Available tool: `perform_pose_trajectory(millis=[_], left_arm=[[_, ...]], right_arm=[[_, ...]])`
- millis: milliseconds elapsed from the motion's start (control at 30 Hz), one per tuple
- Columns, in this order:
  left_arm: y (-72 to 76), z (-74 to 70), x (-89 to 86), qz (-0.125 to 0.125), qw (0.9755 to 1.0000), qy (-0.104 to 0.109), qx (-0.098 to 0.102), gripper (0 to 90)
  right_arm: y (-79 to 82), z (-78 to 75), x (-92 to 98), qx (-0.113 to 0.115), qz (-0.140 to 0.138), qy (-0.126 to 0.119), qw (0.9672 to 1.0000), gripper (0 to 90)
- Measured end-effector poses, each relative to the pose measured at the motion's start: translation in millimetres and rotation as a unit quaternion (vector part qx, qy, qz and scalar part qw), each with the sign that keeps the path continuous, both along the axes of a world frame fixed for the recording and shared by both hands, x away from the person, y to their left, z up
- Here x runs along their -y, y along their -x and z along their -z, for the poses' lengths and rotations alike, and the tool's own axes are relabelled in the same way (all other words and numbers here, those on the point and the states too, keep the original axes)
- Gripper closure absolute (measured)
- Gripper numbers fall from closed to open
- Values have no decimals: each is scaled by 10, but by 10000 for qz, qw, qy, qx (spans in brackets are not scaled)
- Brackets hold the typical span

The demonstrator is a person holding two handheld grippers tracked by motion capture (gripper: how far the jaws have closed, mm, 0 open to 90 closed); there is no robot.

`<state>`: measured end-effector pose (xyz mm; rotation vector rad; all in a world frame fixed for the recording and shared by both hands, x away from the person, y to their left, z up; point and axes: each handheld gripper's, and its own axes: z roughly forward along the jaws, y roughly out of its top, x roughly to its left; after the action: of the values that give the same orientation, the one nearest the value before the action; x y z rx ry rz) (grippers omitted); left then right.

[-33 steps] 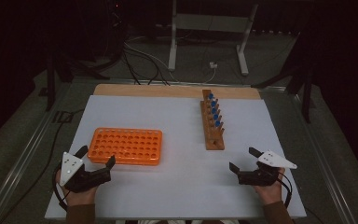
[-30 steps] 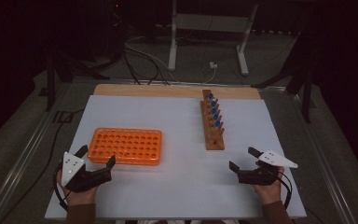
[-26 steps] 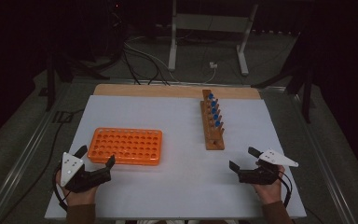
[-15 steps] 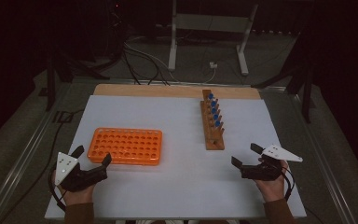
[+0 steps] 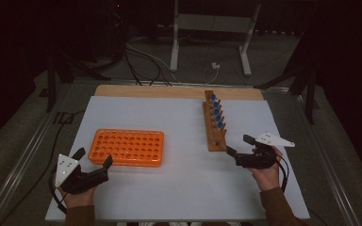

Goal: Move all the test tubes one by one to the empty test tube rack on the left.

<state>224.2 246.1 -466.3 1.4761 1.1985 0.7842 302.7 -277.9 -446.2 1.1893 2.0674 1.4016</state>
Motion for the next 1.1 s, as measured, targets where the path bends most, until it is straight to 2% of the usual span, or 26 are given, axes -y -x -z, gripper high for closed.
perform_pose_trajectory(millis=[133, 233, 367, 500, 633, 700, 733, 767, 900, 967, 1100], left_arm=[[16, 1, -7, -8, 10000, 2, -6, 14], [21, 9, -18, 17, 10000, 26, -73, 14], [17, 28, -34, -12, 9999, 78, -134, 14], [2, 30, -32, -18, 9998, 79, -168, 14], [10, 25, -12, -26, 9998, 48, -179, 14], [-5, 25, 29, -25, 9997, -102, -223, 14], [-5, 25, 29, -25, 9997, -102, -223, 13], [-6, 20, 64, -8, 9995, -217, -230, 14], [5, 13, 119, 42, 9990, -373, -222, 14], [16, 8, 176, 93, 9972, -714, -202, 13], [32, -1, 224, 153, 9959, -872, -174, 13]], right_arm=[[-82, -19, -33, -12, -50, -33, 10000, 166], [-168, -46, -101, 92, -122, 205, 9997, 229], [-281, -76, -166, 99, -218, 271, 9993, 289], [-393, -85, -248, 190, -88, 635, 9978, 356], [-471, -52, -286, 161, -146, 691, 9974, 433], [-510, -39, -327, 202, -159, 800, 9965, 491], [-532, -28, -353, 203, -130, 866, 9960, 517], [-560, -14, -373, 163, -102, 878, 9960, 538], [-644, 20, -410, 69, -32, 809, 9967, 607], [-679, 36, -419, -11, 10, 765, 9971, 611], [-716, 95, -457, -29, 22, 799, 9968, 669]])
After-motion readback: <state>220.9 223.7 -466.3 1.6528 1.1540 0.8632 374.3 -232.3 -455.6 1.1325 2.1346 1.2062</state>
